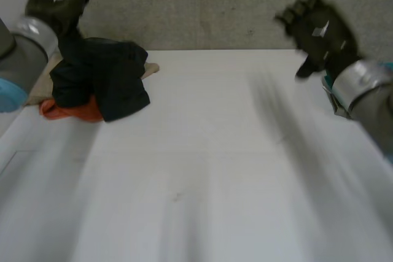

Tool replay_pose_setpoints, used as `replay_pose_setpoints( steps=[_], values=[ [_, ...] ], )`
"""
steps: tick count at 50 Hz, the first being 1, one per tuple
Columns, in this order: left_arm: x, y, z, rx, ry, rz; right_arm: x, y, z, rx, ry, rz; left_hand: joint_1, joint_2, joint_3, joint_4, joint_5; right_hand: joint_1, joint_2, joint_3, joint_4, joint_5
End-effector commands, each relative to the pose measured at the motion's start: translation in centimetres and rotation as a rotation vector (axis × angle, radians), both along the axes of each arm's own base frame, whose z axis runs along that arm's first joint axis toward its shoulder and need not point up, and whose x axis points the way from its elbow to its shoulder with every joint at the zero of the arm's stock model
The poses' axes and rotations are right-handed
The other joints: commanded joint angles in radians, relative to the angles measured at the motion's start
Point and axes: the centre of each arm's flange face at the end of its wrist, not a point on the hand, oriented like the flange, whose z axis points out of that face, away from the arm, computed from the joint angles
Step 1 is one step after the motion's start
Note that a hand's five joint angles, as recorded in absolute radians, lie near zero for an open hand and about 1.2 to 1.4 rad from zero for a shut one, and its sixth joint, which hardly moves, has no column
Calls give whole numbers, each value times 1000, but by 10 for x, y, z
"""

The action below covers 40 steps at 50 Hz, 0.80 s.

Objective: Fold the laundry.

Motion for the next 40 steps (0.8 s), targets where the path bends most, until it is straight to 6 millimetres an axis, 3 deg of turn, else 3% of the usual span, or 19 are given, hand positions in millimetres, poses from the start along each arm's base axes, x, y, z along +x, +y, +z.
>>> replay_pose_setpoints(
  steps=[1, 2, 6, 10, 15, 17, 19, 20, 22, 23, 28, 31, 32, 35, 36, 40],
  values=[
    [37, -82, -94, -83, -237, 81, -7, 40, -63, 214, 65, 10, -25, -26, -29, -22, -42, -45, -26, -26, -24, -40],
    [44, -98, -100, -131, -230, 75, -10, 45, -71, 242, 73, 5, -25, -26, -29, -22, -42, -45, -26, -26, -24, -40],
    [49, -120, -135, -132, -224, 32, -14, 61, -84, 283, 95, 13, -25, -26, -29, -22, -42, -45, -26, -26, -24, -40],
    [49, -132, -158, -138, -223, 25, -19, 72, -90, 300, 116, 11, -21, -23, -25, -19, -38, -45, -26, -26, -24, -40],
    [48, -134, -179, -113, -226, 2, -31, 72, -96, 316, 123, -29, 76, 74, 71, 78, 59, -45, -26, -26, -24, -40],
    [43, -132, -184, -108, -228, -33, -40, 68, -97, 318, 118, -61, 385, 384, 381, 388, 369, -45, -26, -26, -24, -40],
    [36, -129, -184, -111, -229, -52, -44, 65, -98, 321, 115, -78, 1006, 1004, 1002, 1008, 989, -45, -26, -26, -24, -40],
    [28, -126, -183, -114, -229, -63, -48, 62, -98, 319, 112, -91, 1195, 1193, 1191, 1197, 1178, -45, -26, -26, -24, -40],
    [16, -120, -181, -113, -227, -69, -50, 60, -98, 316, 110, -99, 1197, 1195, 1193, 1199, 1180, -45, -26, -26, -24, -40],
    [7, -116, -177, -117, -222, -73, -50, 60, -98, 315, 110, -101, 1197, 1195, 1193, 1199, 1180, -45, -26, -26, -24, -40],
    [-19, -92, -75, -345, -169, -33, -52, 56, -95, 303, 107, -110, 1197, 1195, 1193, 1199, 1180, -45, -26, -26, -24, -40],
    [-29, -70, -37, -437, -134, -52, -51, 55, -93, 295, 106, -111, 1197, 1195, 1193, 1199, 1180, -45, -26, -26, -24, -40],
    [-39, -50, -10, -490, -92, -80, -52, 55, -91, 291, 105, -115, 1197, 1195, 1193, 1199, 1180, -45, -26, -26, -24, -40],
    [-58, -13, 22, -529, -11, -152, -52, 55, -86, 271, 102, -118, 1197, 1195, 1193, 1199, 1180, -45, -26, -26, -24, -40],
    [-70, 12, 33, -519, 50, -208, -52, 54, -82, 259, 98, -121, 1197, 1195, 1193, 1199, 1180, -45, -26, -26, -24, -40],
    [-90, 72, 47, -441, 191, -345, -53, 52, -74, 235, 86, -125, 1197, 1195, 1193, 1199, 1180, -45, -26, -26, -24, -40]
  ],
)
